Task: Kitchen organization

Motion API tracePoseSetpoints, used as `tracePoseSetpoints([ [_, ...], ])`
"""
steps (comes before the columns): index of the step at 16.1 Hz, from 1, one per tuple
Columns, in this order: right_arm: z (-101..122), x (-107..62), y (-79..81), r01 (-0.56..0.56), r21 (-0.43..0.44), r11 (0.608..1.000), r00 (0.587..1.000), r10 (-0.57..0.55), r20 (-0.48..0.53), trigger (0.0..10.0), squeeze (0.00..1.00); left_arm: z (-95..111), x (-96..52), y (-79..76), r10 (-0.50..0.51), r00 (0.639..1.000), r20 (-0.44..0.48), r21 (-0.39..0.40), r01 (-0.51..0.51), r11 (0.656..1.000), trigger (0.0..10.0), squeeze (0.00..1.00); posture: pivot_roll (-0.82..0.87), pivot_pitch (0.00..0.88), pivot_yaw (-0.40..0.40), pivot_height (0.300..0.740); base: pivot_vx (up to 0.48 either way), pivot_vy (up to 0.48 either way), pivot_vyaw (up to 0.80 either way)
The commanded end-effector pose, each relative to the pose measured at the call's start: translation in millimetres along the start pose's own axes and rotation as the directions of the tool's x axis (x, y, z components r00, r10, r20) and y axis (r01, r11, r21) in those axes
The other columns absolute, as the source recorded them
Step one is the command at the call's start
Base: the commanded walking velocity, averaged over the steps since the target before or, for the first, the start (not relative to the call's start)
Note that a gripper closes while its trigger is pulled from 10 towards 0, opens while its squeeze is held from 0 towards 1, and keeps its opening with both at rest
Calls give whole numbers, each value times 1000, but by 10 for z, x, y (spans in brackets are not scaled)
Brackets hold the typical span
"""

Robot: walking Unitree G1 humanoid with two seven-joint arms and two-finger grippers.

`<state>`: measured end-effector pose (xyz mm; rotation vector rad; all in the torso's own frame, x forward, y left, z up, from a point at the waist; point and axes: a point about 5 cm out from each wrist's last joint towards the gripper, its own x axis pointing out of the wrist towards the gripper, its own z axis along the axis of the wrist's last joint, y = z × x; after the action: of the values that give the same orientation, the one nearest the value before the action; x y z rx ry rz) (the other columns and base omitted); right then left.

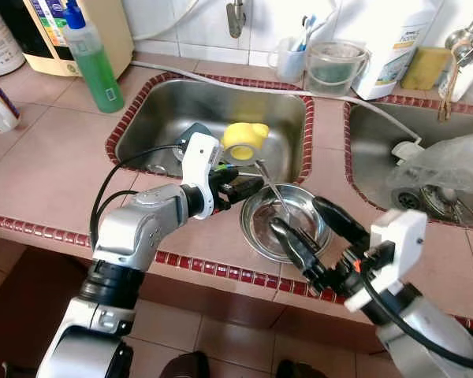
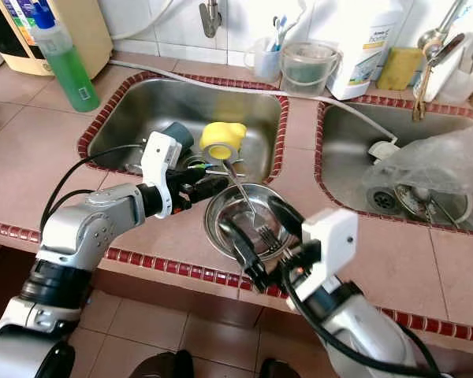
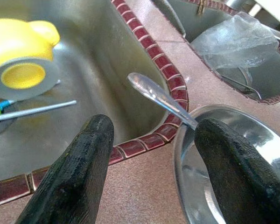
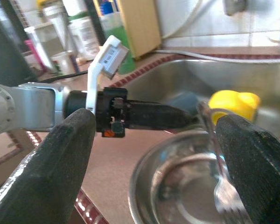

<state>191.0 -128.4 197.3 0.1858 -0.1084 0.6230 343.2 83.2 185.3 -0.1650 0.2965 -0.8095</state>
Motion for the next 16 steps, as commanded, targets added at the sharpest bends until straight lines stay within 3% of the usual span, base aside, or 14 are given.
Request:
tracePoseSetpoints([
  [1,48,-27,63,0,-15,1000,1000,0,16,10000,0,34,40,2,0,1000,-10,-5,0,1000,10000,0,-86,203,72,740,0,0,0],
  [16,65,-149,122,27,-55,998,1000,-27,-6,10000,0,79,222,-70,-73,996,-47,-102,68,992,10000,0,-114,219,99,740,0,0,0],
])
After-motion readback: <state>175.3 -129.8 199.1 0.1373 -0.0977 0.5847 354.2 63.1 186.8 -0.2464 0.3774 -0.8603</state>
